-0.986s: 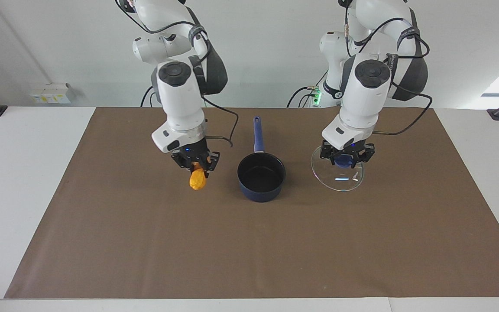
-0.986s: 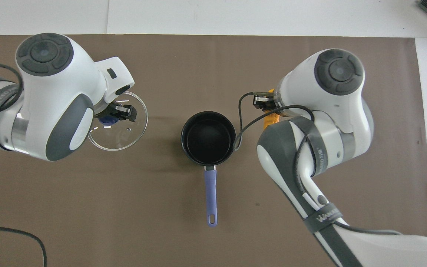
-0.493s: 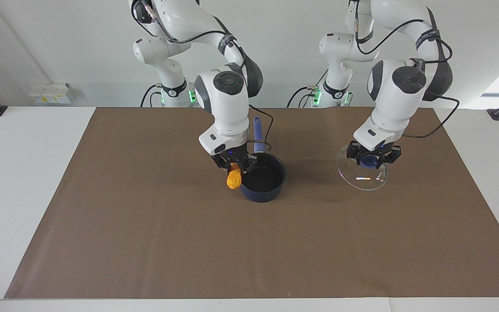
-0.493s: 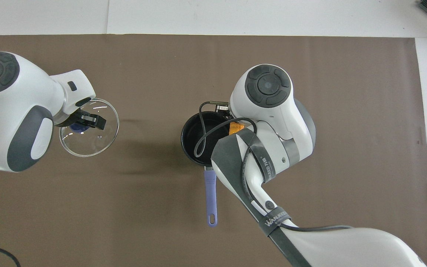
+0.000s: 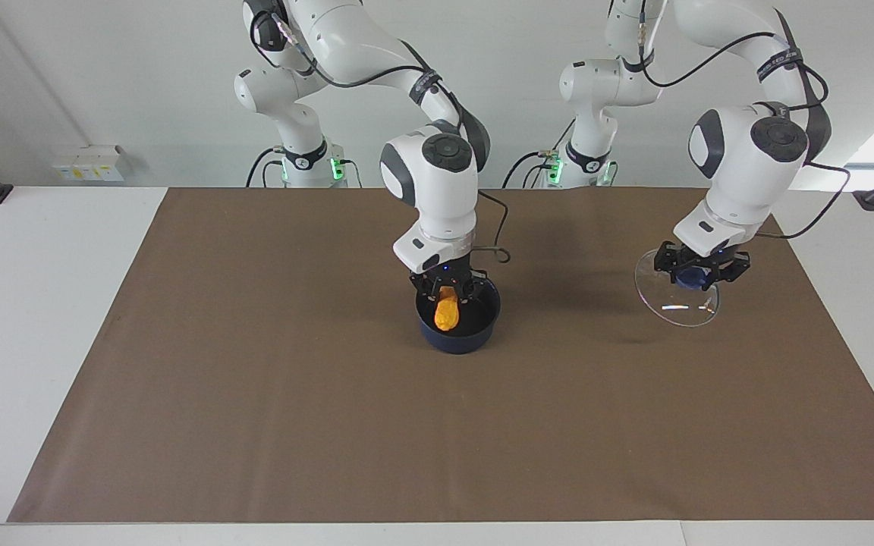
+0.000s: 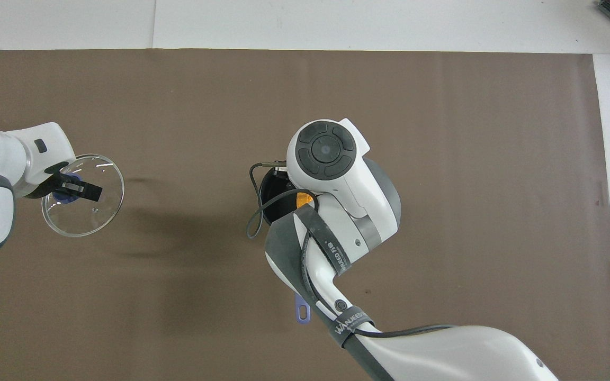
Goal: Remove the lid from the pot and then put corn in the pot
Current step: 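Lower the lid with the left gripper while the right gripper holds the corn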
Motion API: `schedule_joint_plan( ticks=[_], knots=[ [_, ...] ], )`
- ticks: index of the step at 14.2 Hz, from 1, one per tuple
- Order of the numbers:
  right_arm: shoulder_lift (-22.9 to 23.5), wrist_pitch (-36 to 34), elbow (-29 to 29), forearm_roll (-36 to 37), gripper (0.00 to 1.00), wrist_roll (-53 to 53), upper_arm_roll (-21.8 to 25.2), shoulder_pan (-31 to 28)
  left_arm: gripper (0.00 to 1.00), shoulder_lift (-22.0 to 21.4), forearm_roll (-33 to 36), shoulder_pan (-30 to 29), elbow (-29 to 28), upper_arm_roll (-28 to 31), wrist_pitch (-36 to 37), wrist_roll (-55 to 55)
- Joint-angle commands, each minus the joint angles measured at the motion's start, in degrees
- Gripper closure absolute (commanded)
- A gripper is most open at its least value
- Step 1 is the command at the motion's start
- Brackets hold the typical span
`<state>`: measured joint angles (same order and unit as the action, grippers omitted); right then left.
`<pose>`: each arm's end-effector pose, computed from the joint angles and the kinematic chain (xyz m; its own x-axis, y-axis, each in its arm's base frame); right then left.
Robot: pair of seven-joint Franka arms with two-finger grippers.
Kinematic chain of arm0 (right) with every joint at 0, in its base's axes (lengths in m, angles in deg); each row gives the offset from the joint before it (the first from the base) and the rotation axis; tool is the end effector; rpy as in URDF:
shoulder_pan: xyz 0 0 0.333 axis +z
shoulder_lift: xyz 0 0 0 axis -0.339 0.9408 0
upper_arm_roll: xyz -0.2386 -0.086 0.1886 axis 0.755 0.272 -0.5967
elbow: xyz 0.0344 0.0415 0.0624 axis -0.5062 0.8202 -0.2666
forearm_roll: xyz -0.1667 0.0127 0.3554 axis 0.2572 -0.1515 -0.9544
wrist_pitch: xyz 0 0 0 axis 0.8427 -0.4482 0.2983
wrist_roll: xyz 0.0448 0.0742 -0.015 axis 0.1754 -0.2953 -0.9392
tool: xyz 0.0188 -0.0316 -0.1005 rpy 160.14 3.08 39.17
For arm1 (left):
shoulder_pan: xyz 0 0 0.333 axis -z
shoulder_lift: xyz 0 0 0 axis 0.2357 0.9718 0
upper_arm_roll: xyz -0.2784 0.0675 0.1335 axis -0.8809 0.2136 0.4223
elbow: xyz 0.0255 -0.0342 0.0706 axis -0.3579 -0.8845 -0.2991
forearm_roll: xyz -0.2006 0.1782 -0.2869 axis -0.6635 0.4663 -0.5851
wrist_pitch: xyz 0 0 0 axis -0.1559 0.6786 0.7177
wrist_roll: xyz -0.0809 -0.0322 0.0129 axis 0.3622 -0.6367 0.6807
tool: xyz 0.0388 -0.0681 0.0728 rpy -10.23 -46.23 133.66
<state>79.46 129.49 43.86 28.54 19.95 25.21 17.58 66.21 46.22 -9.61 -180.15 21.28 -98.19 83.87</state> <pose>0.5878 0.3742 0.4063 0.9827 -0.1510 0.1075 -0.1469 -0.9881 -0.0456 0.5592 -0.0147 0.4406 0.9413 -0.3374 0.0027 -0.3358 -0.9375 -0.0914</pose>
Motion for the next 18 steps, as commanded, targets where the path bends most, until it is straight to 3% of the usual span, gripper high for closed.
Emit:
schedule_joint_plan(
  ticks=[1, 7, 12, 18],
  knots=[
    [0.5, 2.3, 0.7, 1.1, 1.0, 1.3, -0.1, -0.1, 1.0, -4.5, -0.1, -2.1, -7.8, -0.6, -6.4, 2.3],
    [1.2, 5.5, 3.0, 0.8, 1.0, 1.4, -0.1, 1.1, 1.0, -3.5, -0.1, -4.6, -15.6, -0.5, -18.1, 3.7],
    [1.8, 8.2, 5.0, 0.2, 1.0, 2.6, -0.1, 2.0, 1.0, -0.2, -0.1, -6.0, -18.4, -0.5, -24.3, 5.8],
    [2.0, 9.9, 6.2, 0.0, 0.98, 2.5, -0.3, 1.6, 1.0, -0.1, -0.1, -5.8, -19.1, -0.5, -23.1, 7.4]
  ],
)
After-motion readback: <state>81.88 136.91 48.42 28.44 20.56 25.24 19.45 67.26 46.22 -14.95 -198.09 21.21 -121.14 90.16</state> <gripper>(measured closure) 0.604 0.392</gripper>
